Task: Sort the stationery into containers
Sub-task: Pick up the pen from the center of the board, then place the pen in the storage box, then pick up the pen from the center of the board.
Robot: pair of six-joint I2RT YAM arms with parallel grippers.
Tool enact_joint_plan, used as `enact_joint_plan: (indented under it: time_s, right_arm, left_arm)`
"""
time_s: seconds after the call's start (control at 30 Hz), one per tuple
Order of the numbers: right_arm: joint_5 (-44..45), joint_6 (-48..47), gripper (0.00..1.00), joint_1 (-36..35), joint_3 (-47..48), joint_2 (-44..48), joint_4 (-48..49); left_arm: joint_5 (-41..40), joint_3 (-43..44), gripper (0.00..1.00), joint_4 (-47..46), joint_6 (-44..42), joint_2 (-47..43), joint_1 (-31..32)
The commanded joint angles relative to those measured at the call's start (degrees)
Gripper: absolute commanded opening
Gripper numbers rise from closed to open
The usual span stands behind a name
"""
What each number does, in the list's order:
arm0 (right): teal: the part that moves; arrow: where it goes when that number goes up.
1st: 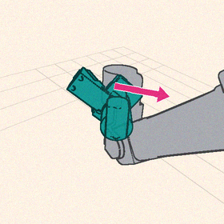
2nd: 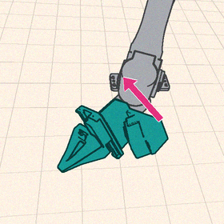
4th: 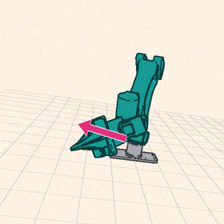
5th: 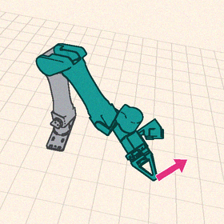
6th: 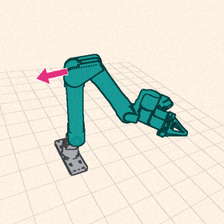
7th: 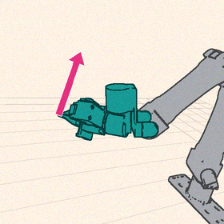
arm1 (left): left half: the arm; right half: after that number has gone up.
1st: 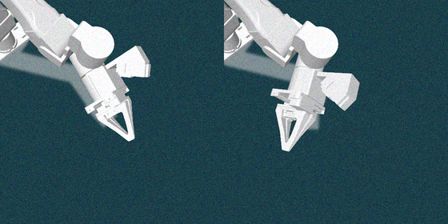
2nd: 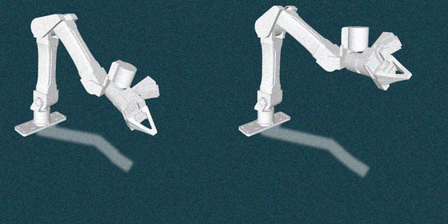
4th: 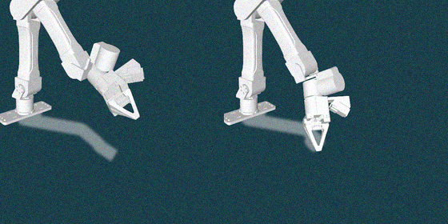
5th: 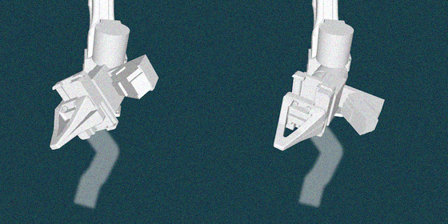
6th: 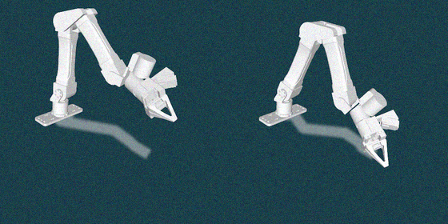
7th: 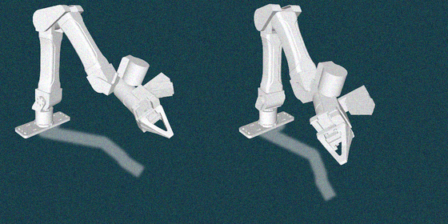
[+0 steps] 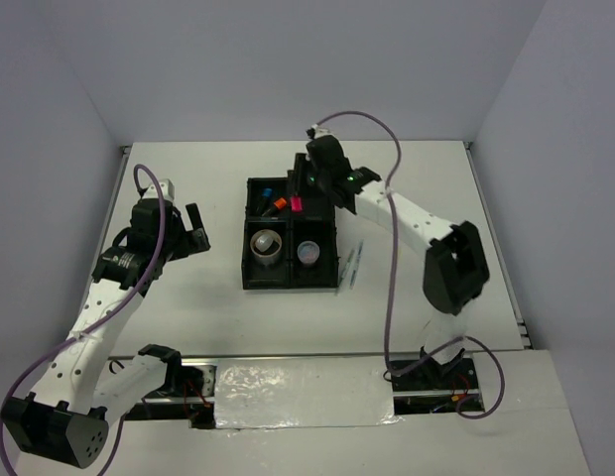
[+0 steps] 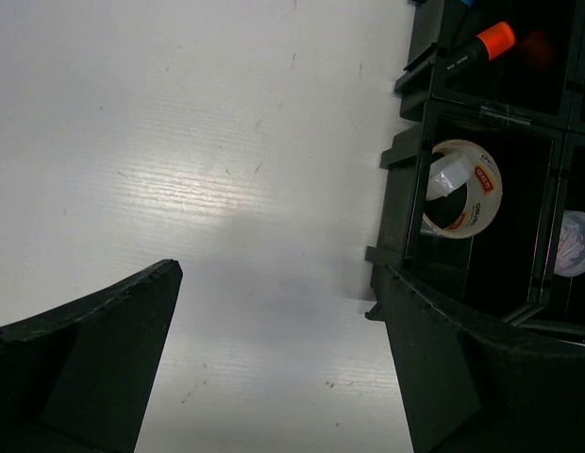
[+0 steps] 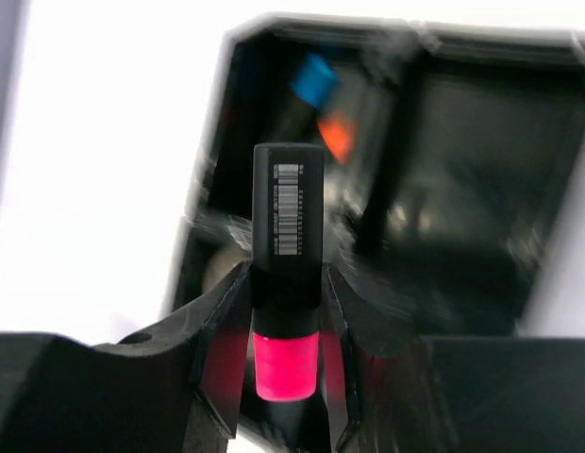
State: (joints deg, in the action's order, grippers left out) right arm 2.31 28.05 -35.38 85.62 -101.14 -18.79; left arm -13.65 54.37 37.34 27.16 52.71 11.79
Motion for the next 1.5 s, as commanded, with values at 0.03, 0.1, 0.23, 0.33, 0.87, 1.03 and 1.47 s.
enact_joint_plan:
  time_s: [0.03, 0.1, 0.23, 0.33, 0.87, 1.03, 1.47]
  right_arm:
    - [-4.4, -1.5, 0.32, -0.8, 16.3, -11.2, -3.4]
    - [-4.7, -1.7, 0.33, -1.2, 24.2, -17.1, -5.6]
    - [-5.0, -1.5, 0.35, -1.4, 37.6, -26.5, -10.7]
    - [-4.8, -1.2, 0.4, -1.5, 42.9, -31.3, -12.7]
    - [11.6, -1.3, 1.0, -1.2, 14.9, -1.8, -9.2]
    - [24.6, 2.6, 1.0, 1.9, -11.8, 19.9, -11.4]
    - [21.0, 8.2, 0.86, 15.5, -43.2, 30.5, -8.5]
  left_arm:
    - [-0.6, 0.4, 0.99, -1.4, -0.2, -0.1, -0.5]
    - [-0.3, 0.3, 0.99, -1.5, -0.2, 0.0, -0.6]
    - [-0.2, 0.5, 0.99, -1.2, -0.3, 0.5, -0.6]
    - [-0.3, 0.6, 0.99, -1.0, -0.3, 0.6, -0.8]
    - [1.1, 0.5, 0.99, -1.5, -0.8, -0.3, -0.9]
    - [2.3, 0.3, 0.99, -1.8, -1.1, -0.8, -1.1]
    - [3.2, 0.4, 0.99, -1.7, -1.1, 0.1, -1.2]
